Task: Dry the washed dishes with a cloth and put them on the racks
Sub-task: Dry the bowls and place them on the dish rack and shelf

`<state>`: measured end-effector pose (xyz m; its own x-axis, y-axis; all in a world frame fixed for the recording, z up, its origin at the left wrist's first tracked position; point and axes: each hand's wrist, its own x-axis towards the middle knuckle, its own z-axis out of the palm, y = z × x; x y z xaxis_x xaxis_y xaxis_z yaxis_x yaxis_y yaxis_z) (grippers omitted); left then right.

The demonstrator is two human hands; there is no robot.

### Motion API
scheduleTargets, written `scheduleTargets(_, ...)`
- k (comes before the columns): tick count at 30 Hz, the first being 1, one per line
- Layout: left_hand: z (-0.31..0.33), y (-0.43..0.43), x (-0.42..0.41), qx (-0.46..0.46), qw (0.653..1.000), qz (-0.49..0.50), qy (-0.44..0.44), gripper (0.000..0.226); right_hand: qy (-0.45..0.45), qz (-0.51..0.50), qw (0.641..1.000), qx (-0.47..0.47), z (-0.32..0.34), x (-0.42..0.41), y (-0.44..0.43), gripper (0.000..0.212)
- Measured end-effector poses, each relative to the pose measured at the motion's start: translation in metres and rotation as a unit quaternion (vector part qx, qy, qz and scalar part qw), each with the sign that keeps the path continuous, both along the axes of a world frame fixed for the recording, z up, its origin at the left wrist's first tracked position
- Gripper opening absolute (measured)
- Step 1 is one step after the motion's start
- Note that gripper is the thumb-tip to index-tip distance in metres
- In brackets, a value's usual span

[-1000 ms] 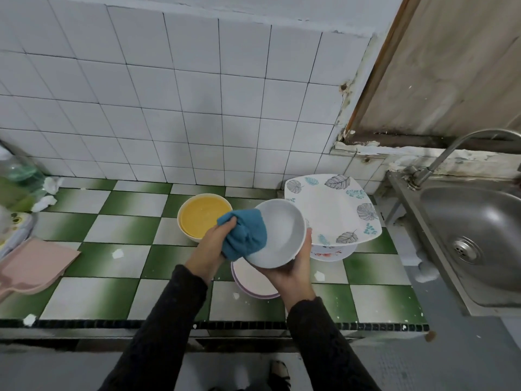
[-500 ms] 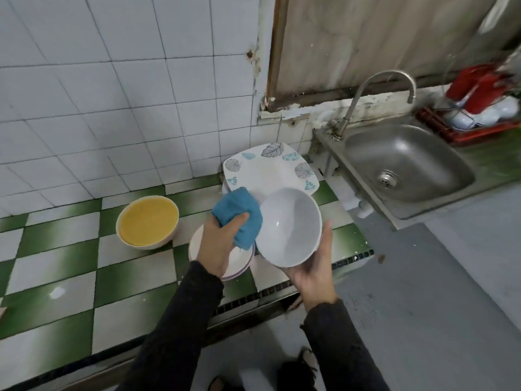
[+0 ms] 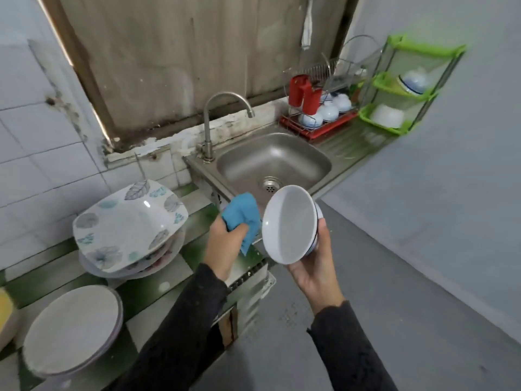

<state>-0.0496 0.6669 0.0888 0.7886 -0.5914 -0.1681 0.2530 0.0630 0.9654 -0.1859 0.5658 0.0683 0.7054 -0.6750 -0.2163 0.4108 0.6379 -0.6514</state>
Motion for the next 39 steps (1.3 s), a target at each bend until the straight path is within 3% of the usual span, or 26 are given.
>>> scheduleTargets(3,0.006,-0.065,-0.025,-0.005,1.0,-0.028,0.0,0.036,-0.012,-0.036,0.999,-0.024,0.009,-0.029,-0.056,0.041)
scheduleTargets(5,0.01,-0.109,-0.044,-0.012,0.999,-0.047,0.005,0.035,0.007,-0.052,0.997,-0.052,0.014,-0.05,-0.094,0.039)
scheduleTargets(10,0.015,-0.199,-0.079,-0.036,0.993,-0.086,0.075,0.032,0.071,-0.11,0.988,-0.086,0.02,-0.089,-0.176,0.09)
scheduleTargets(12,0.016,-0.224,-0.087,-0.032,0.99,-0.106,0.091,0.03,0.087,-0.131,0.984,-0.079,0.02,-0.1,-0.201,0.094)
scheduleTargets(14,0.017,-0.251,-0.093,-0.025,0.987,-0.125,0.101,0.027,0.09,-0.148,0.982,-0.076,0.02,-0.11,-0.225,0.087)
scheduleTargets(19,0.015,-0.323,-0.099,-0.042,0.98,-0.16,0.114,0.016,0.074,-0.169,0.977,-0.107,0.02,-0.122,-0.278,0.046)
scheduleTargets(23,0.013,-0.386,-0.089,-0.043,0.981,-0.148,0.118,0.024,0.079,-0.19,0.972,-0.116,0.015,-0.115,-0.331,0.044)
scheduleTargets(28,0.021,-0.48,-0.065,-0.024,0.986,-0.138,0.092,0.016,0.107,-0.209,0.962,-0.137,0.017,-0.09,-0.421,0.061)
scheduleTargets(33,0.039,-0.573,-0.039,-0.052,0.987,-0.131,0.076,0.021,0.15,-0.212,0.955,-0.143,0.036,-0.053,-0.516,0.078)
scheduleTargets(39,0.049,-0.658,-0.009,-0.066,0.991,-0.105,0.051,0.02,0.158,-0.216,0.951,-0.155,0.04,-0.017,-0.599,0.076)
